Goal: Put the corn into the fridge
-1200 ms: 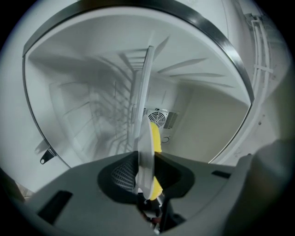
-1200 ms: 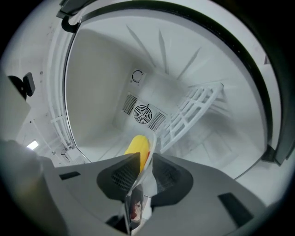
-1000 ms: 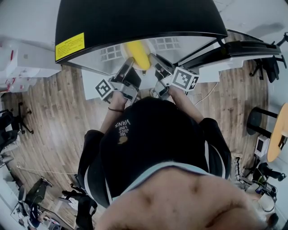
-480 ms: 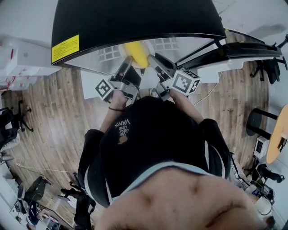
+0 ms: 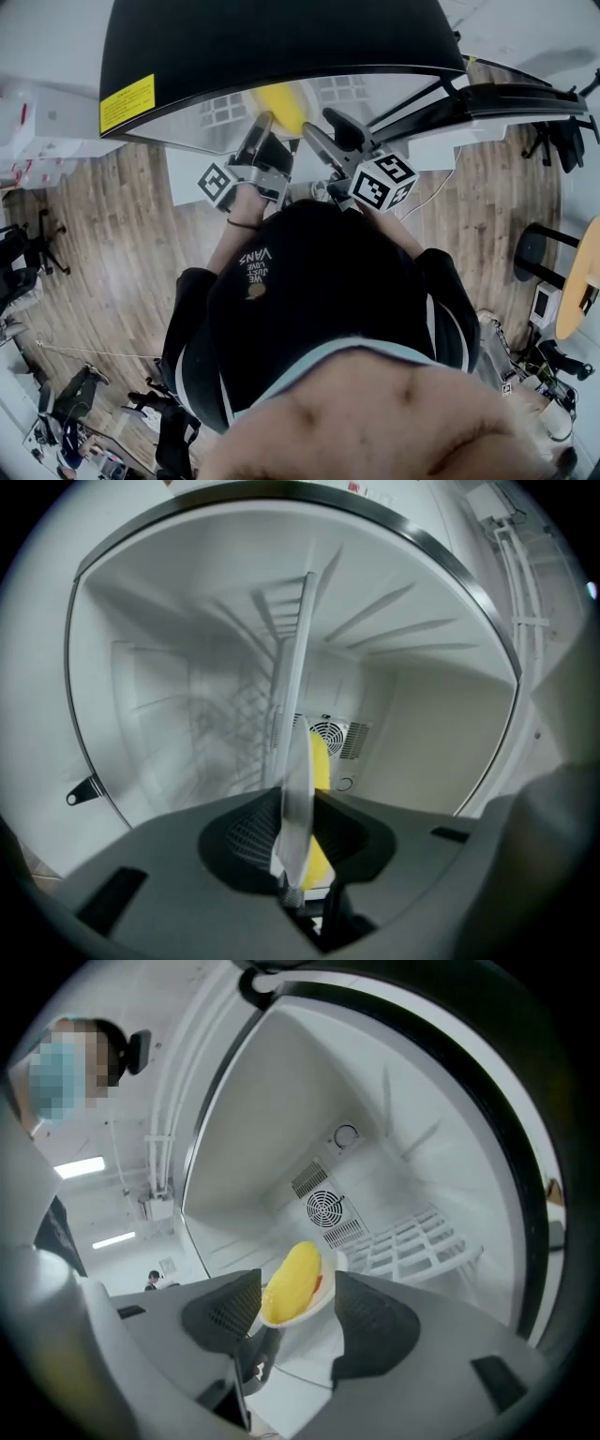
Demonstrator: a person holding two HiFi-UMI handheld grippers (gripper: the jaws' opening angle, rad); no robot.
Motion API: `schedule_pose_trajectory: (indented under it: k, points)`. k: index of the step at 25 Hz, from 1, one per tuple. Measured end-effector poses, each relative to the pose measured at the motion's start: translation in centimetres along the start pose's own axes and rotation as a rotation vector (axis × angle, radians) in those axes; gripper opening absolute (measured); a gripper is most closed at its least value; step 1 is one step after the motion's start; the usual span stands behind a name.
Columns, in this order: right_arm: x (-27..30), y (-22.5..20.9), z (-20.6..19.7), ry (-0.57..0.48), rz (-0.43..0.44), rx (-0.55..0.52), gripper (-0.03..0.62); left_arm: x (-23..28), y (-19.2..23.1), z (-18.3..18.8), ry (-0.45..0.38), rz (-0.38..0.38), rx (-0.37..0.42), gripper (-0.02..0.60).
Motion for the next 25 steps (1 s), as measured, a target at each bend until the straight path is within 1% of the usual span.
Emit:
schedule_pose_trajectory:
  k: [2,4,9,13,17,21,25]
  points:
    - [-0.2,0.5,-0.1,0.012,0.007,-0.116,0.241,0.1,0.0,0.0,-0.008,0.004,0.002,0.083]
    - [-0.4,0.9,-0.4,0.024,0.012,-0.200,0.249,0.2,0.0,0.0,-0.013,0.006,0.005,0.083]
    - [-0.3,1.6,-1.7,0.059,0.022,-0.356,0.256,0.2,-0.1,0.0,-0.021,0.000,0.002,0.084]
    - [-0.1,2.0,-2.6,0.091,0.014,-0.485,0.258,0.2,0.0,0.0,-0.025,-0.005,-0.002,0.084]
    - [0.0,1.7,-3.3,0.121,-0.013,-0.542,0.258,0.2,0.0,0.0,-0.025,-0.012,-0.007,0.084]
    - [0.2,1.7,-3.5,0.135,-0.032,-0.627,0.258,0.2,-0.1,-0.1,-0.019,-0.016,-0.013,0.084]
    - [0.5,1.6,-3.5,0.142,-0.047,-0.648,0.259,0.2,0.0,-0.1,-0.013,-0.021,-0.008,0.084]
Point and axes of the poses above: the fingertips, and each gripper's own axes: x forward along the fingers, y to its left, z out of its top, the point moved 2 cm from there along -x, backward along the fingers, and after that the axes turned 10 degrees about -y, right-handed, at the moved point
